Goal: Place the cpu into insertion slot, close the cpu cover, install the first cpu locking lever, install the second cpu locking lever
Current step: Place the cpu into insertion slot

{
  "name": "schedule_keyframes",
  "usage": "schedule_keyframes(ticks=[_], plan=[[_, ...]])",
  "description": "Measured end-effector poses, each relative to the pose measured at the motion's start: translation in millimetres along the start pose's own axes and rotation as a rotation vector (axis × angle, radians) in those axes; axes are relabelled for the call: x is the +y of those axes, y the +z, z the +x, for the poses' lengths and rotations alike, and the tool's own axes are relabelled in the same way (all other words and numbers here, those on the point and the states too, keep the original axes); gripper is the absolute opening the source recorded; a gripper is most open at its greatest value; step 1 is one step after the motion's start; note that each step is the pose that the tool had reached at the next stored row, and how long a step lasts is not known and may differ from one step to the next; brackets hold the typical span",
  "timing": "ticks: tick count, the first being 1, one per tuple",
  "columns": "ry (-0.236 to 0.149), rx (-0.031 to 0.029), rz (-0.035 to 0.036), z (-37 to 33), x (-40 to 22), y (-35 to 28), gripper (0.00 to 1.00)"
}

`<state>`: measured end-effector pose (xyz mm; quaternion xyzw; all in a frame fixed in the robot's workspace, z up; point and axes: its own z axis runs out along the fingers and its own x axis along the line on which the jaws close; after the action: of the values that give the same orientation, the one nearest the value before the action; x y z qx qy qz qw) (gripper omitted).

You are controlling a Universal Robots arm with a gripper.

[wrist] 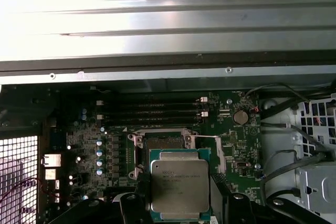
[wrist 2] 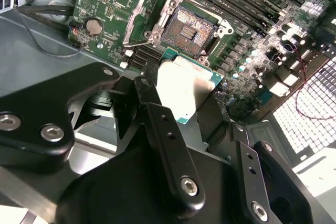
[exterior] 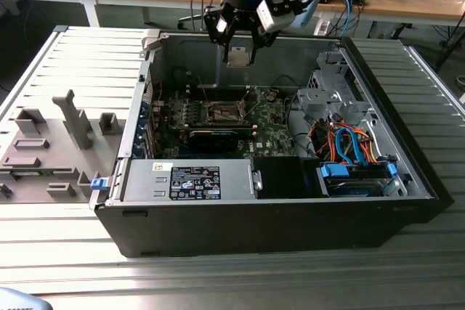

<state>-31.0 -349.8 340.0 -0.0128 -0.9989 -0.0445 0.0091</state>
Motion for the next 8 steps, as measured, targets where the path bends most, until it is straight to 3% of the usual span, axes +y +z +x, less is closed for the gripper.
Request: schedule_keyframes(ticks=[8], plan=[[0.000,0.0000,0.0001,1.8,-0.2,1.3,0.54]])
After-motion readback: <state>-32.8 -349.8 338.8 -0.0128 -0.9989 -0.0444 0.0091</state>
